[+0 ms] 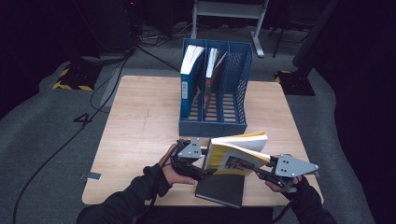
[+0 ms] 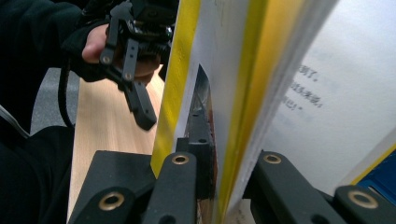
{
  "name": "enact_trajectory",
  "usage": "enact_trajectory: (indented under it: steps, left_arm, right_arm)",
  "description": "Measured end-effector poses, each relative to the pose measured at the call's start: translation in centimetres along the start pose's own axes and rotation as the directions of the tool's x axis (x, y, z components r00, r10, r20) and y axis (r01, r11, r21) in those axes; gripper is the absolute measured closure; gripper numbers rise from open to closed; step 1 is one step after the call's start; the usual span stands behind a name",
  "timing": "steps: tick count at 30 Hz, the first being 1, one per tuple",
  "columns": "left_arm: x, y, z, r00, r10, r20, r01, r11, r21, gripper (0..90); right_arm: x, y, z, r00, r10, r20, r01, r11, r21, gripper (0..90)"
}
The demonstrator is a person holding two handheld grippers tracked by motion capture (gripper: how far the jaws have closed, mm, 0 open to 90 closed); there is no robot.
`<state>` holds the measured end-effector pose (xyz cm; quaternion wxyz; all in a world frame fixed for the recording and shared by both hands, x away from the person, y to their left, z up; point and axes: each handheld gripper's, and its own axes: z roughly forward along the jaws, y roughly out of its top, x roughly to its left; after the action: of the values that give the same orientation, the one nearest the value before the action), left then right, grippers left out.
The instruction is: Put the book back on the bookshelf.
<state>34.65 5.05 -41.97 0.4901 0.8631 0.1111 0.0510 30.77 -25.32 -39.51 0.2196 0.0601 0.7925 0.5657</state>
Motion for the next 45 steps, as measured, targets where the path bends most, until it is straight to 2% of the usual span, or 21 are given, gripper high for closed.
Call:
enact_trajectory:
  steps: [3,6,7,12,15,18,19,22,25,28,29,31,35,41,45]
  left_arm:
    - [-0.1,0.5,0.7,1.0,0.008,0.0,-0.008,0.9998,-0.016,36.5]
    - [-0.2,1.2,1.3,0.9997,0.008,0.021,-0.007,0.9994,-0.034,40.0]
    - [-0.3,1.3,1.4,0.9994,0.011,0.032,-0.009,0.9988,-0.048,41.3]
    - [-0.2,2.1,1.0,0.9994,0.026,0.023,-0.024,0.9957,-0.089,45.9]
    - [-0.3,3.0,0.2,0.9986,0.04,0.034,-0.034,0.9865,-0.16,52.8]
    - [-0.4,3.6,-0.2,0.9981,0.045,0.042,-0.036,0.9822,-0.184,55.5]
    - [-0.5,4.1,-0.6,0.9975,0.059,0.038,-0.05,0.9793,-0.196,57.1]
    - [-0.5,4.6,-0.9,0.9974,0.065,0.032,-0.057,0.9785,-0.198,58.5]
    - [-0.3,5.3,-1.3,0.9972,0.068,0.029,-0.06,0.975,-0.214,63.0]
    - [-0.3,5.9,-1.4,0.9968,0.071,0.036,-0.063,0.9781,-0.198,67.8]
    - [-0.4,6.1,-1.4,0.9968,0.077,0.021,-0.072,0.979,-0.191,68.4]
    - [-0.4,6.4,-1.5,0.9973,0.069,0.026,-0.062,0.9781,-0.199,67.5]
    - [-0.6,7.1,-1.7,0.9965,0.083,0.007,-0.08,0.9778,-0.193,68.1]
    - [-0.7,7.2,-1.7,0.9959,0.09,0.002,-0.088,0.9784,-0.187,73.2]
    - [-0.6,7.1,-1.7,0.9969,0.079,0.004,-0.077,0.9777,-0.196,74.1]
  right_arm:
    - [0.1,0.0,-0.1,1.0,-0.005,0.004,0.005,1.0,-0.001,82.0]
    - [0.0,0.0,-0.5,0.9999,0.004,0.012,-0.004,1.0,-0.009,79.8]
    - [0.0,0.0,-0.6,0.9998,0.005,0.019,-0.004,1.0,-0.01,79.4]
    - [-0.1,-0.2,-1.1,0.999,0.022,0.039,-0.021,1.0,-0.018,76.8]
    - [-0.2,-0.4,-1.5,0.9982,0.027,0.053,-0.026,1.0,-0.018,75.2]
    - [-0.3,-0.4,-1.6,0.9975,0.028,0.065,-0.027,0.999,-0.019,73.9]
    - [-0.3,-0.4,-1.7,0.9973,0.03,0.067,-0.029,0.999,-0.019,73.4]
    - [-0.4,-0.4,-1.8,0.9967,0.022,0.079,-0.021,1.0,-0.013,72.7]
    - [-0.6,-0.6,-2.0,0.9961,0.04,0.078,-0.039,0.999,-0.016,72.0]
    - [-0.6,-0.7,-2.1,0.9957,0.042,0.082,-0.041,0.999,-0.013,71.9]
    - [-0.6,-0.7,-2.0,0.9956,0.04,0.085,-0.039,0.999,-0.011,71.8]
    - [-0.6,-0.7,-2.0,0.9952,0.042,0.088,-0.041,0.999,-0.009,71.3]
    - [-0.7,-0.8,-2.1,0.9951,0.041,0.091,-0.041,0.999,-0.006,71.2]
    - [-1.1,-1.5,-2.5,0.9923,0.061,0.108,-0.062,0.998,0.004,68.3]
    - [-1.5,-2.3,-2.7,0.9919,0.082,0.097,-0.084,0.996,0.019,63.8]
